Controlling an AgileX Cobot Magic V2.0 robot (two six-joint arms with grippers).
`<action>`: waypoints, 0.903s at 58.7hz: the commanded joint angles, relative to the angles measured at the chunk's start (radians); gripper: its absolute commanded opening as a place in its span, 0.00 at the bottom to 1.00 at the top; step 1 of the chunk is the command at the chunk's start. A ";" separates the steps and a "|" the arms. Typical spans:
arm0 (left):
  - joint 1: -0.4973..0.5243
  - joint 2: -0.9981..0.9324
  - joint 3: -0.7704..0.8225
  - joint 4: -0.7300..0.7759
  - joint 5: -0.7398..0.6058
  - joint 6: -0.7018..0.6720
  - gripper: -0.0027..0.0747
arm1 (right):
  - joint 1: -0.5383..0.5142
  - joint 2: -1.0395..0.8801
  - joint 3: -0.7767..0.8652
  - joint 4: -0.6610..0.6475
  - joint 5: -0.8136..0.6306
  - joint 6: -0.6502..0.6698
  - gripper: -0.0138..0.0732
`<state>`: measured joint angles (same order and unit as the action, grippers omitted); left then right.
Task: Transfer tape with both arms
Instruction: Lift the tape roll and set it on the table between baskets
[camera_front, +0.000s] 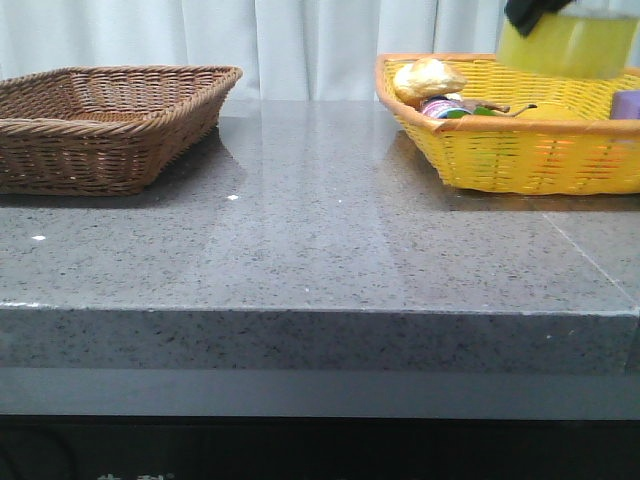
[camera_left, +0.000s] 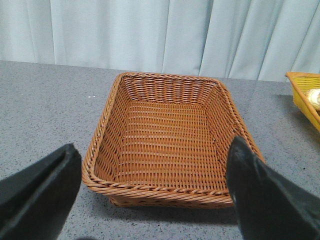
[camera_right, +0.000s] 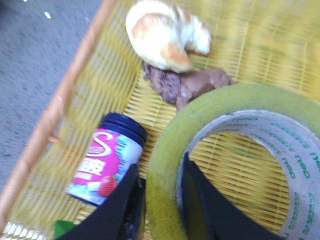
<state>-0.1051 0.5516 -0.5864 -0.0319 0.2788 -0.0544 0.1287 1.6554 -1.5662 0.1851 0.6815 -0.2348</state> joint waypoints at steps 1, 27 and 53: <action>0.003 0.006 -0.032 -0.001 -0.082 -0.008 0.79 | 0.028 -0.097 -0.045 0.046 -0.054 -0.010 0.34; 0.003 0.006 -0.032 -0.001 -0.082 -0.008 0.79 | 0.370 -0.236 0.169 0.106 -0.155 -0.028 0.34; 0.003 0.006 -0.032 -0.001 -0.082 -0.008 0.79 | 0.594 -0.052 0.242 0.106 -0.213 -0.047 0.35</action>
<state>-0.1051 0.5516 -0.5864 -0.0319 0.2788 -0.0544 0.7201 1.6253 -1.2952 0.2823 0.5617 -0.2619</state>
